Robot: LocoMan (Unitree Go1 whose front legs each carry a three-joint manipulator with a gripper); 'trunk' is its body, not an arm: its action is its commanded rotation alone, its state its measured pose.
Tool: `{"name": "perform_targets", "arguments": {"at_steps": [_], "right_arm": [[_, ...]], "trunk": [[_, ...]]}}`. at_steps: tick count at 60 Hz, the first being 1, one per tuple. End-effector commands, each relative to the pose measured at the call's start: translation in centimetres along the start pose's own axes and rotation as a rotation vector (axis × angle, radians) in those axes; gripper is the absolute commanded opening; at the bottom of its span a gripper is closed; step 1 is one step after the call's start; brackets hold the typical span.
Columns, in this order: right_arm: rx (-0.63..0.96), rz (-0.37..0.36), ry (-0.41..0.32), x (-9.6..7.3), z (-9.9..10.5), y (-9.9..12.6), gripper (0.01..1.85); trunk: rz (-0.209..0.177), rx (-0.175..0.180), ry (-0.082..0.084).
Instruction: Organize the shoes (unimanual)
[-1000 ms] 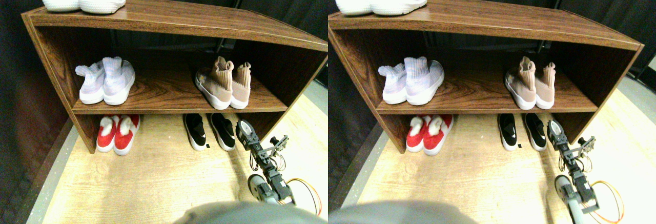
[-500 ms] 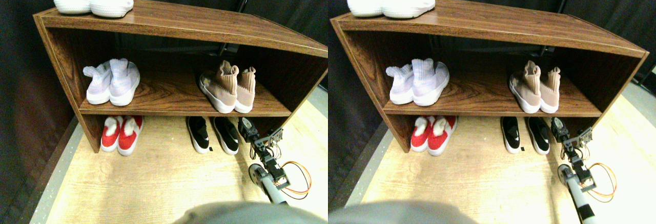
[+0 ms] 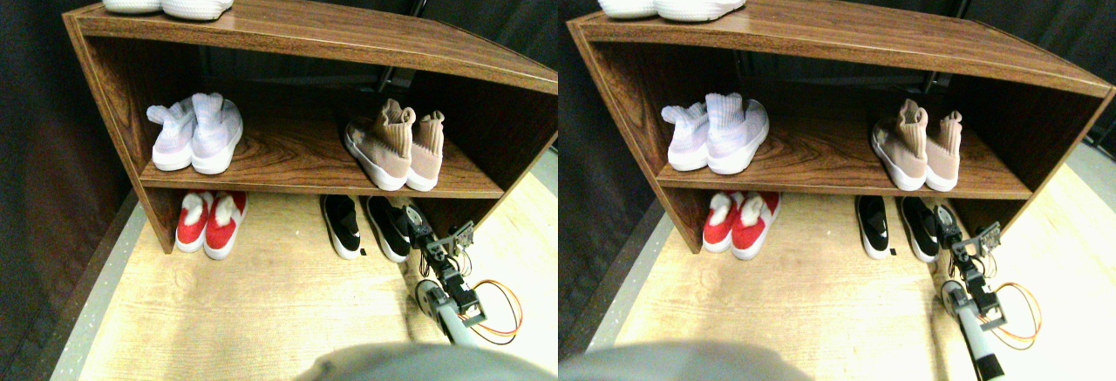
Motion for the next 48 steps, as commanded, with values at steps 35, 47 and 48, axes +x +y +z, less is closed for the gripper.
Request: {"name": "perform_targets", "arguments": {"at_steps": [35,47,48], "right_arm": [[0.011,0.062,0.094,-0.2,-2.0,2.4,0.06],[0.016,0.048,0.087,-0.6,-2.7,2.2,0.06],[0.019,0.045,0.084,-0.6,-2.8,2.1,0.06]], "trunk": [[0.028,-0.04,0.014],[0.037,-0.041,0.015],[0.037,-0.041,0.015]]}}
